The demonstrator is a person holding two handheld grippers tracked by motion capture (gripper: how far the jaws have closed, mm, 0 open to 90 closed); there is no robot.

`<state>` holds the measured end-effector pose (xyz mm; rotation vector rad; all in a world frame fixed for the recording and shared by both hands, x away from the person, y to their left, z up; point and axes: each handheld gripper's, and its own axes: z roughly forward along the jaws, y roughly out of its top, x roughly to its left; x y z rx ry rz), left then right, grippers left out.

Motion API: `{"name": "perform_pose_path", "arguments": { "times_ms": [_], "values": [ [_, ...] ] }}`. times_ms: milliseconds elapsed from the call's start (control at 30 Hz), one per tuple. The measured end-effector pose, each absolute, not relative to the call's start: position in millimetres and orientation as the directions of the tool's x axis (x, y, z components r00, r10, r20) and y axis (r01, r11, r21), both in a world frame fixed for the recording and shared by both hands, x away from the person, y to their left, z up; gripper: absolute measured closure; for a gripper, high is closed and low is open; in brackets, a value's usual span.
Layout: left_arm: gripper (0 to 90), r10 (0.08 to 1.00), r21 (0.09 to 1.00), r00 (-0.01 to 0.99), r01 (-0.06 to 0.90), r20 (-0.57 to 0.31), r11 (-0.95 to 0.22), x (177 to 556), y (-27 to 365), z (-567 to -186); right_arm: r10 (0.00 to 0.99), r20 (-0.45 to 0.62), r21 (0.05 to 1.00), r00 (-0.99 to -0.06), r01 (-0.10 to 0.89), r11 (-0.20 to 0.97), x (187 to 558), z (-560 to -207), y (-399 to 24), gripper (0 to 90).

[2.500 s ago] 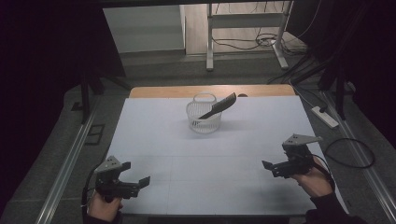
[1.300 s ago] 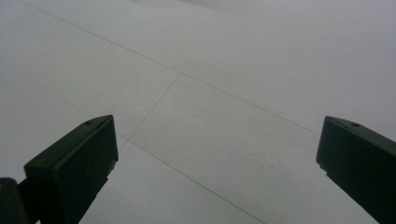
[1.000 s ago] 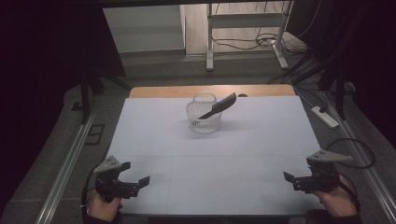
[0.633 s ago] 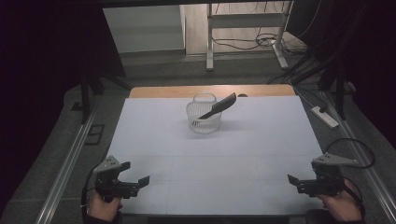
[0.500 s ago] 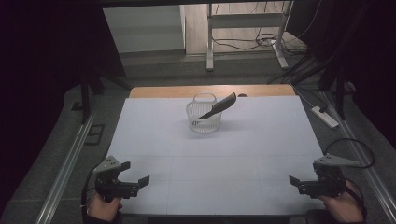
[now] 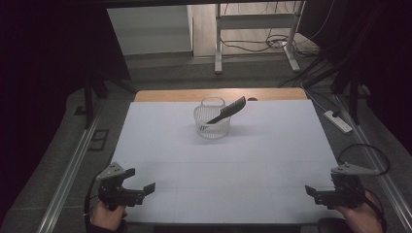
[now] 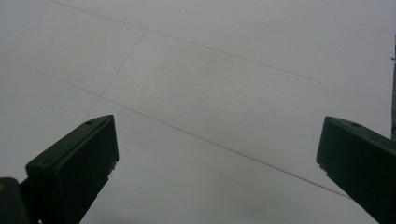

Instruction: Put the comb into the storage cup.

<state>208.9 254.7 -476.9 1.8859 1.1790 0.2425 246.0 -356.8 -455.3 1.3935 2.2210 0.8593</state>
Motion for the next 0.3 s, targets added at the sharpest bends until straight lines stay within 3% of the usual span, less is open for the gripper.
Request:
{"name": "perform_pose_path", "arguments": {
  "times_ms": [300],
  "values": [
    [0.0,0.805,0.756,0.53,0.633,-0.266,-0.167,209.2,254.6,-476.8,0.903,-0.007,0.648,-0.43,0.686,0.331,242.6,-456.1,-359.4,0.0]
  ]
}}
